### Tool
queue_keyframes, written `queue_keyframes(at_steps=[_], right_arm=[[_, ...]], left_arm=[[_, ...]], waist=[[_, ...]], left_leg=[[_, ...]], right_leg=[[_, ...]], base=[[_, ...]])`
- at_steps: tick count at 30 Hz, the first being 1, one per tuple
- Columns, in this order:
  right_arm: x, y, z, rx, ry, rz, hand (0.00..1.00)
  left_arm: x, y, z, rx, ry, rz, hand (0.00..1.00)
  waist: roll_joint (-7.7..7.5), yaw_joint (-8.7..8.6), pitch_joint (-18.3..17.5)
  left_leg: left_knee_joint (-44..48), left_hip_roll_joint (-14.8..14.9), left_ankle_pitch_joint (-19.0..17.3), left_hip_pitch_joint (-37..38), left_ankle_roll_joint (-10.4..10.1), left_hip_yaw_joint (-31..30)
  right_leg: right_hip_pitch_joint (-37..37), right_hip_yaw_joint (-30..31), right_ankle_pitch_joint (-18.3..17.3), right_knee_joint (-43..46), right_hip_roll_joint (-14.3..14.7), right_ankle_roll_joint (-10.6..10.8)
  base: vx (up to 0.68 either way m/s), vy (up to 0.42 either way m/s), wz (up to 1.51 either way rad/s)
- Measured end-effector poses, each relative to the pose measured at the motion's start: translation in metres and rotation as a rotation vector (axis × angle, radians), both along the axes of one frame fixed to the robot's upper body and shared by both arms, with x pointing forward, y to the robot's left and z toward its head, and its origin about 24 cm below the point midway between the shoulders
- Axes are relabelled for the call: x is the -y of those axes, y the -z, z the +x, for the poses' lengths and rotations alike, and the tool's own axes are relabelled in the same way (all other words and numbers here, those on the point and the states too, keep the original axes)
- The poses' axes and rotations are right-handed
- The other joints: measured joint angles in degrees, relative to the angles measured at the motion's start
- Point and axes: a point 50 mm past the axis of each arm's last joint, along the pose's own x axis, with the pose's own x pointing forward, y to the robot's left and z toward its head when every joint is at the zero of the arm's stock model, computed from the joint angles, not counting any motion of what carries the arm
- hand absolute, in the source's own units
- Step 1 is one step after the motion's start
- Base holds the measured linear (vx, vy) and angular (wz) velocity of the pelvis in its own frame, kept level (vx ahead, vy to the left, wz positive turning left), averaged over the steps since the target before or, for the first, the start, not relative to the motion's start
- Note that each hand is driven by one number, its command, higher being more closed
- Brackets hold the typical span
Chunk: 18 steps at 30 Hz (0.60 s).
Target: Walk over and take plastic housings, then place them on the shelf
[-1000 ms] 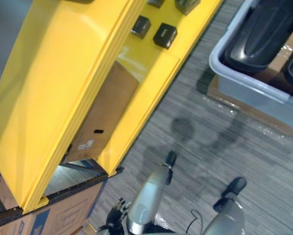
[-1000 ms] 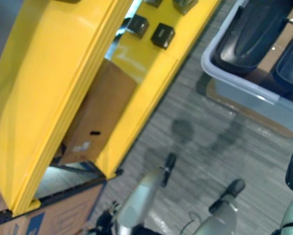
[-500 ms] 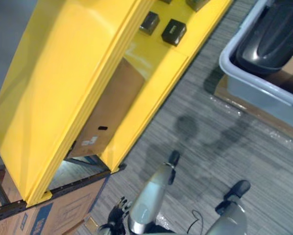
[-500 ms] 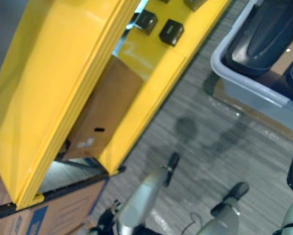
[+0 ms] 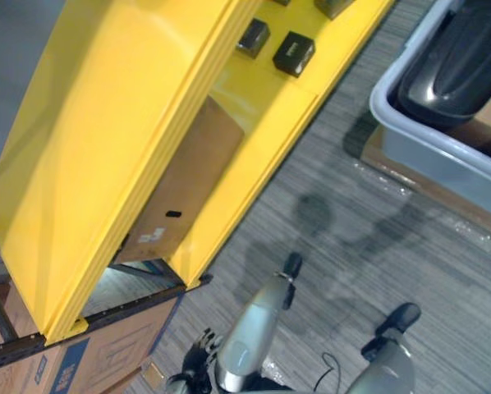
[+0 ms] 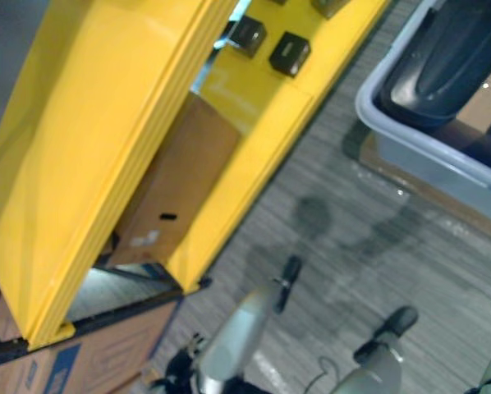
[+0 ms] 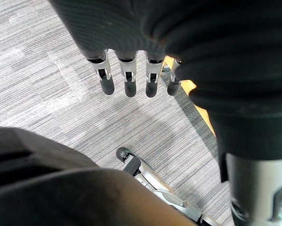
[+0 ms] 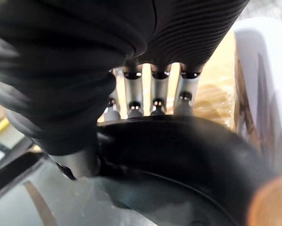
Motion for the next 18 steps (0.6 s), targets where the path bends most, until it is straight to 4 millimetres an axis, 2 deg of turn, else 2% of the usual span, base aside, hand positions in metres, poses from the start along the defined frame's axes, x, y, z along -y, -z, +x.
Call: queue_keyframes(at_steps=[8,12,18], right_arm=[[-0.002,0.002,0.002,-0.034,-0.003,-0.010,1.00],[-0.003,0.003,0.003,-0.057,-0.005,-0.022,1.00],[-0.017,0.012,0.019,-0.086,-0.062,-0.010,1.00]], left_arm=[[0.001,-0.001,0.002,0.015,0.001,0.005,0.00],[0.001,-0.007,0.010,0.076,-0.006,0.010,0.00],[-0.002,-0.027,0.035,0.217,-0.042,0.021,0.00]], waist=[[-0.01,0.10,0.0],[-0.14,-0.17,0.1],[-1.30,-2.45,1.0]], left_leg=[[0.1,0.1,0.0,0.1,0.0,0.0],[0.1,0.3,0.0,0.4,0.0,0.1],[0.0,0.5,-0.2,2.2,0.0,0.5]], right_leg=[[0.1,0.0,0.0,0.1,0.0,0.0],[0.3,0.0,0.0,0.1,0.1,0.0],[2.1,0.0,-0.1,-0.1,0.3,-0.2]], base=[[0.00,0.000,0.00],[0.00,0.000,0.00],[-0.01,-0.007,-0.01]])
